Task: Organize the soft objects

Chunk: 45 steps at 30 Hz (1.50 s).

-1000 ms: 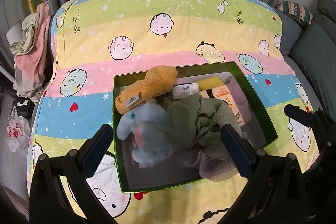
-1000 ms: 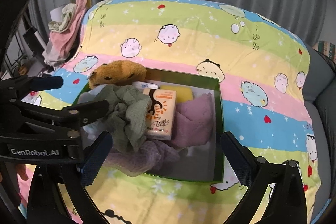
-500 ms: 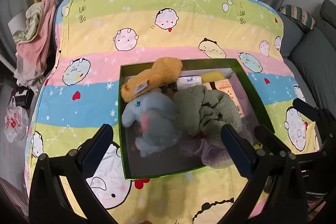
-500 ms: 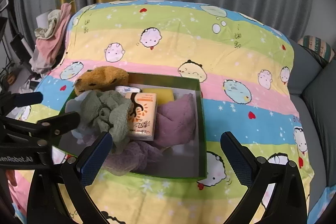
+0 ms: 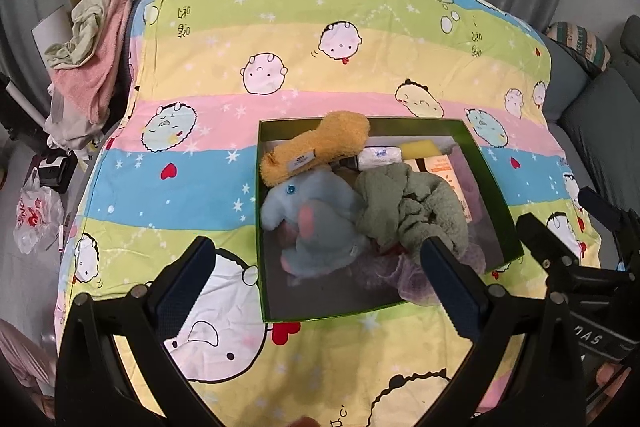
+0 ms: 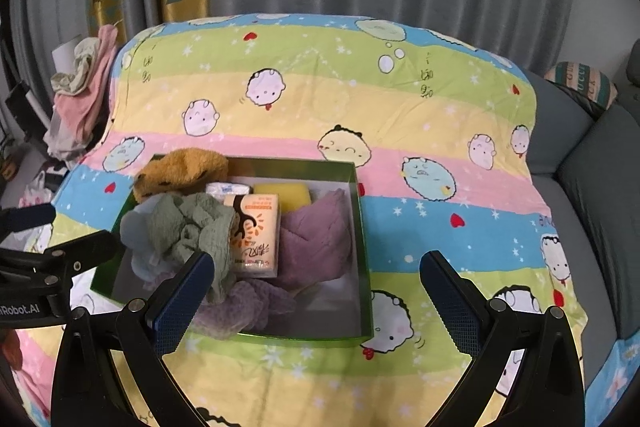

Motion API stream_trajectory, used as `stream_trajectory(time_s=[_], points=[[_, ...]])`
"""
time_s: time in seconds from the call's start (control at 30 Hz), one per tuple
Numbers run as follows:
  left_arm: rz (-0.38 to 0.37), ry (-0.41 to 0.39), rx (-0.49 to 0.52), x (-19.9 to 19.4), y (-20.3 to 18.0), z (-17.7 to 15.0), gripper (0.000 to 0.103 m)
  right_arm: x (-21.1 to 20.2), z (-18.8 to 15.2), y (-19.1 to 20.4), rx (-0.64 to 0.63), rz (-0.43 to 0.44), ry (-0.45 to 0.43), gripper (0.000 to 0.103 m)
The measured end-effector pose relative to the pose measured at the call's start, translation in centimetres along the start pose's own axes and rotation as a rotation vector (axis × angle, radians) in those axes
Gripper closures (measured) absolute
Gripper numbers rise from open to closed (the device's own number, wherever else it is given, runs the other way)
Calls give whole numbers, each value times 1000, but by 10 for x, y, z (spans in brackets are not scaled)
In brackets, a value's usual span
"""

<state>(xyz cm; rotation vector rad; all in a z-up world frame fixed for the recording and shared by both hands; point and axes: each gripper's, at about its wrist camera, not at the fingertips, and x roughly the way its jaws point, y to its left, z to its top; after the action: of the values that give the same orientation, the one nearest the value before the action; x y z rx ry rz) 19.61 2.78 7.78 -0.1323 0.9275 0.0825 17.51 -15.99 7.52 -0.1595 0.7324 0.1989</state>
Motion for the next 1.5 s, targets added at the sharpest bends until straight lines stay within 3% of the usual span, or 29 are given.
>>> stream_trajectory(time_s=[0.57,1.5], points=[[52,-35,6,-18,6,0,1,-32,16,6,10,-1,-57,1],[66,-16,27,-8,1,0,1,-15,8,10,-13,-1,-24,1]])
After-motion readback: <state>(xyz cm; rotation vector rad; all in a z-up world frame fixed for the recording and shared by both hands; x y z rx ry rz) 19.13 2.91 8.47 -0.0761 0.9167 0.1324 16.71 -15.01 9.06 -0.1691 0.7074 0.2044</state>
